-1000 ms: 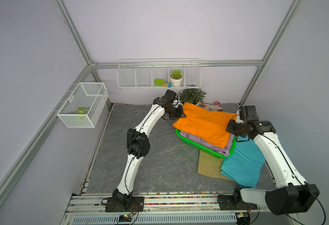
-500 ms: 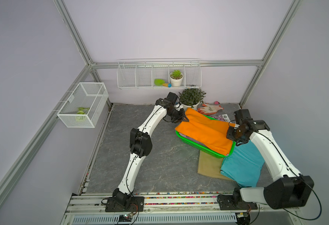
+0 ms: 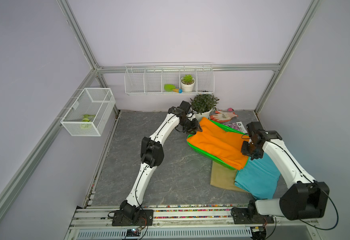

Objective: Put the folded long pants in the basket
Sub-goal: Place the long pant in the basket.

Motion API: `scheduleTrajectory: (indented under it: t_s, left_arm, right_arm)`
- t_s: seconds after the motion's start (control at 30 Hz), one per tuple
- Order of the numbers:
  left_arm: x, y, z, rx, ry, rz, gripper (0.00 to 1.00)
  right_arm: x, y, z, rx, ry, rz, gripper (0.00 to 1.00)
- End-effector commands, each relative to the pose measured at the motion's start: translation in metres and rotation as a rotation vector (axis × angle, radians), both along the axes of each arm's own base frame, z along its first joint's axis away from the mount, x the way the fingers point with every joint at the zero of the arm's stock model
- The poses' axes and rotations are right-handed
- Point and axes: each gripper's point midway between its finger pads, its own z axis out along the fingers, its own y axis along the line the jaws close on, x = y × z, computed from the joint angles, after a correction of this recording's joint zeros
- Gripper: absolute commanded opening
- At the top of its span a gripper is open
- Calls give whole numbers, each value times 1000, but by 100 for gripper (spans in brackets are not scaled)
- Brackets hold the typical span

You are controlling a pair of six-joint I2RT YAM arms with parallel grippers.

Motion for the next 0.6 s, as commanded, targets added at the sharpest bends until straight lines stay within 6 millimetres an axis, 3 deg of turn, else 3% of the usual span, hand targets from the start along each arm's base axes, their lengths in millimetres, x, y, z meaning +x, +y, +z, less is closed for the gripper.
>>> scheduleTrajectory:
  t_s: [0.0, 0.1, 0.2, 0.33, 0.57]
  left_arm:
    - [15, 12, 51, -18, -163, 20, 72]
    - [19, 22, 73, -2, -247, 39, 80]
    - [30, 43, 77, 53, -313, 95, 90]
    - [40, 54, 57, 3, -268, 95, 100]
    - [43, 42, 16, -47, -208, 9, 100]
  right_arm:
    - [-10, -6, 4, -25, 14, -15, 53]
    - [-9, -13, 17, -52, -48, -44, 62]
    - [-8, -19, 17, -87, -68, -50, 70]
    - [1, -13, -4, -19, -78, -65, 75]
    - [11, -10, -28, 103, -115, -124, 82]
